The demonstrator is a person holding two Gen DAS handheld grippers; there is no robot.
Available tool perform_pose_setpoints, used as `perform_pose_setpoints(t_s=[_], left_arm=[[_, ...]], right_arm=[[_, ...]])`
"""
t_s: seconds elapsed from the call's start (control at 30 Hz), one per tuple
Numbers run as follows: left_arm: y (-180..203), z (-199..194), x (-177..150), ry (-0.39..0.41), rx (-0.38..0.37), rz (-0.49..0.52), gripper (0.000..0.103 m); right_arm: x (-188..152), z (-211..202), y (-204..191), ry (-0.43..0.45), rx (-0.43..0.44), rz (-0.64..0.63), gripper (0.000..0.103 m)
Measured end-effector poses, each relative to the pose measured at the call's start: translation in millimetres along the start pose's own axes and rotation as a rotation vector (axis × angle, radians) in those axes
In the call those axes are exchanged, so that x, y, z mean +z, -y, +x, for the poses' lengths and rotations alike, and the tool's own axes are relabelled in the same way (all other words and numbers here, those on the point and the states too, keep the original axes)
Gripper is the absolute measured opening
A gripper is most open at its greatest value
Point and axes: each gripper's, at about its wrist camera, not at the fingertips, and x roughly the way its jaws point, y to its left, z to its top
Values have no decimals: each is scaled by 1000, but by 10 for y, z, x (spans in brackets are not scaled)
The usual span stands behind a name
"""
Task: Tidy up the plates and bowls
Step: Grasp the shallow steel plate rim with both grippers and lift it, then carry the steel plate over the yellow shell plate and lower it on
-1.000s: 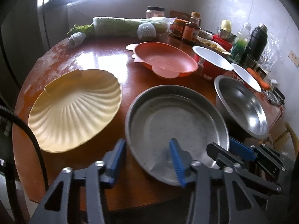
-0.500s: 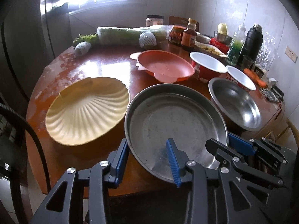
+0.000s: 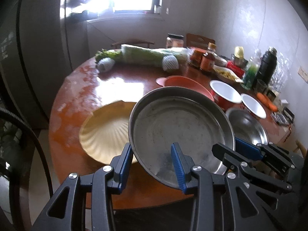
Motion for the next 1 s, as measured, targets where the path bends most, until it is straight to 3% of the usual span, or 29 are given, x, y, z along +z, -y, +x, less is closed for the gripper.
perform_pose_setpoints(t_s=[0.23, 0.43, 0.8, 1.0], left_arm=[[-323, -63, 144, 33, 61, -44, 41], [-596, 63, 121, -1, 83, -89, 41], [-721, 425, 24, -83, 100, -114, 41], [-736, 491, 5, -86, 121, -108, 41]], right_arm=[[318, 110, -269, 35, 52, -56, 31], [463, 318, -480, 22, 83, -101, 31], [381, 759, -531, -73, 107, -101, 31], [348, 907, -507, -106, 119, -92, 31]])
